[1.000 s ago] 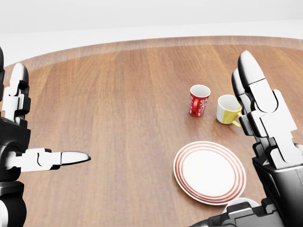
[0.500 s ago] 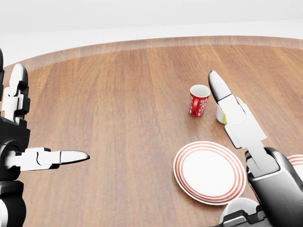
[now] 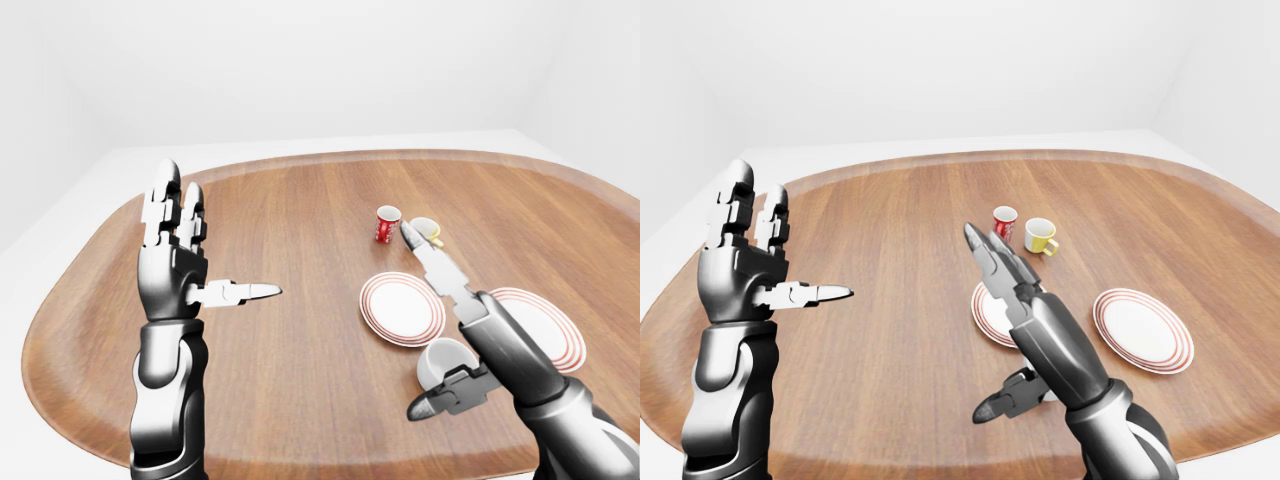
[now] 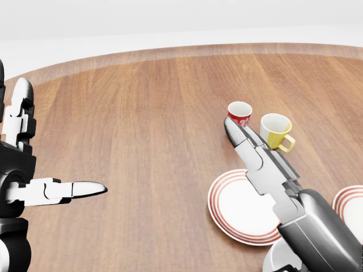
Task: Put the white mug on the left plate.
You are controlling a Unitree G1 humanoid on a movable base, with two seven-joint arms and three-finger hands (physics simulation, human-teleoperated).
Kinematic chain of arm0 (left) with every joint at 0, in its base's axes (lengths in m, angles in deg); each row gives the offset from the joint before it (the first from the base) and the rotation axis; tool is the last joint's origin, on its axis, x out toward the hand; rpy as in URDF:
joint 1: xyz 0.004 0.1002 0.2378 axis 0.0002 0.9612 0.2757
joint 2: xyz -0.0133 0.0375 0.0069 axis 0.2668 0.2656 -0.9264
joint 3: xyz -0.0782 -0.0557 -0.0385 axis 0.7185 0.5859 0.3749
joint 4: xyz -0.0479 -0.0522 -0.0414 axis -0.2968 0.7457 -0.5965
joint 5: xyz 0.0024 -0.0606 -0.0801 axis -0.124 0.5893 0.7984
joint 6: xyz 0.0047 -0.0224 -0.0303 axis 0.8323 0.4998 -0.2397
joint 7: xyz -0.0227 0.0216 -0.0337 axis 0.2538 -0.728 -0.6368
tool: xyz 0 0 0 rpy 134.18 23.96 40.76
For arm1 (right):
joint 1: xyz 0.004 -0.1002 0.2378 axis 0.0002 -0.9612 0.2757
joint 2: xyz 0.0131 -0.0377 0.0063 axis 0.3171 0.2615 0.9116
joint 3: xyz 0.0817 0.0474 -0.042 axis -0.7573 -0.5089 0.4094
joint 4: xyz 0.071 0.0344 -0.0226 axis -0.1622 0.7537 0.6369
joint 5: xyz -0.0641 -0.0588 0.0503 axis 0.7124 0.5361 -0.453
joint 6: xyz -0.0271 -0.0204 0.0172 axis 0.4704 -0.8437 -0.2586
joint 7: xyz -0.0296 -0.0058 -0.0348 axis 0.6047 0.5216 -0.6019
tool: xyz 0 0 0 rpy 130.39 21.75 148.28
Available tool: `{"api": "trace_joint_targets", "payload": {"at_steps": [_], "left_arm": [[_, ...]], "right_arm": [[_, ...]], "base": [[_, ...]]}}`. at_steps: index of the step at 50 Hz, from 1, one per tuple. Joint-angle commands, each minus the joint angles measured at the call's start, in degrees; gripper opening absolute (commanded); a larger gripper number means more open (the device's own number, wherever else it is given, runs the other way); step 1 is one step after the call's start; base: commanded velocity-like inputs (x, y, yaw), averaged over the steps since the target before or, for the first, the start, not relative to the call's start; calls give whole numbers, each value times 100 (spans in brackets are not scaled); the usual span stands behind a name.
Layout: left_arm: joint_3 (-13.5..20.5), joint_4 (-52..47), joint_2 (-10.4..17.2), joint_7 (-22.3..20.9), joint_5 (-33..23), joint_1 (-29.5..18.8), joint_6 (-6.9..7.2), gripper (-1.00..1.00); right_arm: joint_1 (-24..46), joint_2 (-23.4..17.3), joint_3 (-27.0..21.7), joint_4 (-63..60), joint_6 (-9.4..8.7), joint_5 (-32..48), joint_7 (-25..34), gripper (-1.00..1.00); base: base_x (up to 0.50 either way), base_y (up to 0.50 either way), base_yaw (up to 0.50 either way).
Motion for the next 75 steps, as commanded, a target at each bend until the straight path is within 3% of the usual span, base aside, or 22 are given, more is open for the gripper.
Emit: {"api": "trace_joint_targets", "payload": {"at_steps": [1, 45, 75], "left_arm": [[0, -2, -2, 2, -5, 0, 0, 97], [-9, 21, -7, -9, -31, 12, 0, 97], [-25, 49, -15, -12, -43, 26, 0, 97]], "right_arm": [[-9, 32, -112, 37, 0, 251, 110, 100], [-320, 250, -1016, 203, 0, 1194, 110, 100], [-734, 482, -985, 702, 0, 1743, 110, 100]], "base": [[0, 0, 0], [0, 0, 0], [0, 0, 0]]}}
